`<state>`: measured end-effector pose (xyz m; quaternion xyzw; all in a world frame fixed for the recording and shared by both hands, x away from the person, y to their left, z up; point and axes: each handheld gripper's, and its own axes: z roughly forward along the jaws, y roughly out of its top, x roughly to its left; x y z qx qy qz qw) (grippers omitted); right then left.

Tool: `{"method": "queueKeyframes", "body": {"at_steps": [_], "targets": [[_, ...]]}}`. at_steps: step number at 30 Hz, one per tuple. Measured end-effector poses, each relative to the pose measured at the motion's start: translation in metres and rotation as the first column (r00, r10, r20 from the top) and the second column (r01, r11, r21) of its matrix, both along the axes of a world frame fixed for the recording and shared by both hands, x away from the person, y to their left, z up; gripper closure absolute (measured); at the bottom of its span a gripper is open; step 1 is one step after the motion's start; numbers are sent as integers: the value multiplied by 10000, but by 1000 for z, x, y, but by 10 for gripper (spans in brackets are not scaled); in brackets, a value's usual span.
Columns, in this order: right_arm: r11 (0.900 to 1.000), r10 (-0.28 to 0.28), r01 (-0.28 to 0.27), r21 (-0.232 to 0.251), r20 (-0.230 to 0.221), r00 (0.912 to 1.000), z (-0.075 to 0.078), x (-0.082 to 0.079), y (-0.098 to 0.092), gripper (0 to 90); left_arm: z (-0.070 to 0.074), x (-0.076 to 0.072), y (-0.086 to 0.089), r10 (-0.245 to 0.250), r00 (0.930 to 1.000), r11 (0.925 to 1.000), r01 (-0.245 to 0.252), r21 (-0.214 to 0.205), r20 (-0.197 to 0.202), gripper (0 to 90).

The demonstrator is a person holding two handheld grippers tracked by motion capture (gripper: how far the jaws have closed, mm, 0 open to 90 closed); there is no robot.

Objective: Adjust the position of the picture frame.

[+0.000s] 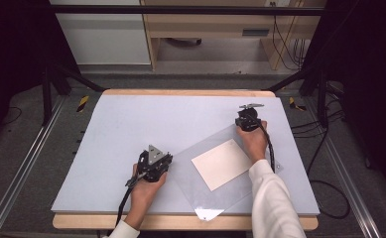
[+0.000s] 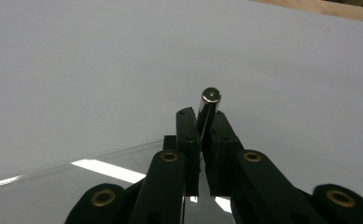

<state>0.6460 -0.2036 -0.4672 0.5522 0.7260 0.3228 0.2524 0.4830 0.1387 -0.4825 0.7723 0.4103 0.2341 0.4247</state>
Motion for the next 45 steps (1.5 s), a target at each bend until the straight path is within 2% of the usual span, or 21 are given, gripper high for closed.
{"method": "queueKeyframes", "body": {"at_steps": [13,15,18,19,26,30,32,36,37,40,45], "targets": [[10000,48,-48,85,-51,10000,1,0,0,856,2,2,1,-55,9998,10000,54,-20,-175,846],[9999,114,-114,40,-19,9999,1,0,0,857,2,2,1,-175,9998,9998,176,84,-123,847],[9997,247,-247,-43,-52,9997,4,-1,0,858,3,4,4,-401,9988,9992,400,-61,-270,844],[9993,318,-319,-173,-43,9995,4,-1,-1,858,4,5,5,-458,9980,9986,446,-271,-445,842],[9985,462,-470,-292,-262,9986,8,-5,-2,859,8,7,8,-718,9946,9970,693,-352,-743,841],[9984,500,-507,-248,-285,9983,13,-8,-2,859,14,6,9,-785,9943,9966,767,-288,-716,839],[9985,500,-508,-213,-383,9980,18,-10,-3,858,22,7,12,-881,9935,9961,875,-112,-717,838],[9982,561,-571,-157,-588,9967,23,-12,-3,858,30,8,14,-988,9926,9951,989,-14,-704,836],[9982,575,-583,-139,-555,9968,28,-13,-3,858,34,7,15,-1018,9928,9946,1027,121,-625,834],[9981,577,-587,-177,-533,9969,37,-14,-1,858,40,7,16,-1080,9924,9939,1092,175,-583,832],[9977,652,-659,-185,-379,9972,47,-21,0,858,51,7,22,-1205,9911,9926,1213,95,-568,829]]}}
